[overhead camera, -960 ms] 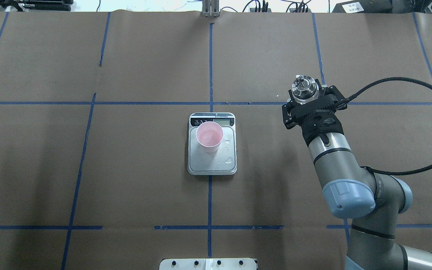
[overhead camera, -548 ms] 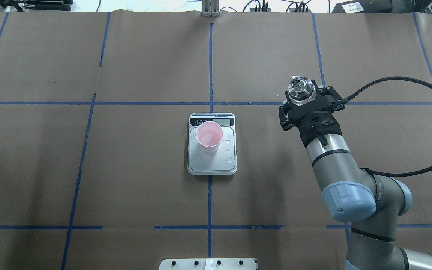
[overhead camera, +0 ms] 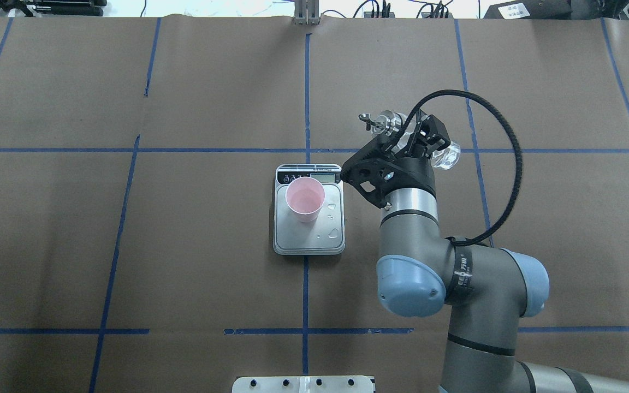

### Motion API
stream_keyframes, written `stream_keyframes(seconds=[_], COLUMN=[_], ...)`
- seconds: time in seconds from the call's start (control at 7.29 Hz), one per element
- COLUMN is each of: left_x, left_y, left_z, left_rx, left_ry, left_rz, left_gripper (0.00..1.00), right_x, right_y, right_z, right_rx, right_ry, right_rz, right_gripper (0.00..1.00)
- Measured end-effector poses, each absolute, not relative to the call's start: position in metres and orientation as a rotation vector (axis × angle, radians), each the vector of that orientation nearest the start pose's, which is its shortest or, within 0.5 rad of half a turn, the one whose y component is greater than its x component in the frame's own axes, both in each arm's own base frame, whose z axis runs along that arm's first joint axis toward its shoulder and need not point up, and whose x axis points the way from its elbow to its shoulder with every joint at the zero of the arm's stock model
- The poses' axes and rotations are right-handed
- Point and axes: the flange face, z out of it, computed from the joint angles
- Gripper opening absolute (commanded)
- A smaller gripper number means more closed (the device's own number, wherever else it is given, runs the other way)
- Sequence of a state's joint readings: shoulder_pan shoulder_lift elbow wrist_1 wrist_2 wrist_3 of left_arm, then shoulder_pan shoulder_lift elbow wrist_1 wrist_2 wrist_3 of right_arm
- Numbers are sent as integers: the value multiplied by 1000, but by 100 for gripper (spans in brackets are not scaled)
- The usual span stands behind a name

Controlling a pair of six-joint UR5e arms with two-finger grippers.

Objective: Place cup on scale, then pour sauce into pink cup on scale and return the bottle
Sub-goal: 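Move the bottle over the pink cup and tilt it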

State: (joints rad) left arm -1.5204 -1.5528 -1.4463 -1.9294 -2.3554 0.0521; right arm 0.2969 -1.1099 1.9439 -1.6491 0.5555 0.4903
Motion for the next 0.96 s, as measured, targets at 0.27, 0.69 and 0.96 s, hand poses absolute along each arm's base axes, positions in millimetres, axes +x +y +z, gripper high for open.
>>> stream_keyframes(seconds=[0.27,0.69,0.96], left_x=[-37,-37,-37], left_y=[-494,-494,-493], left_z=[692,692,692], left_rx=[203,202,201], left_ry=[782,782,782], left_rz=[182,182,182], left_gripper=[100,100,100], right_x=[-495,-530,-538], right_y=[-359,-339,-336], right_z=[228,243,249], right_rx=[1160,1210,1217], right_ry=[308,483,549], right_rz=[-430,-530,-581], right_gripper=[0,0,0])
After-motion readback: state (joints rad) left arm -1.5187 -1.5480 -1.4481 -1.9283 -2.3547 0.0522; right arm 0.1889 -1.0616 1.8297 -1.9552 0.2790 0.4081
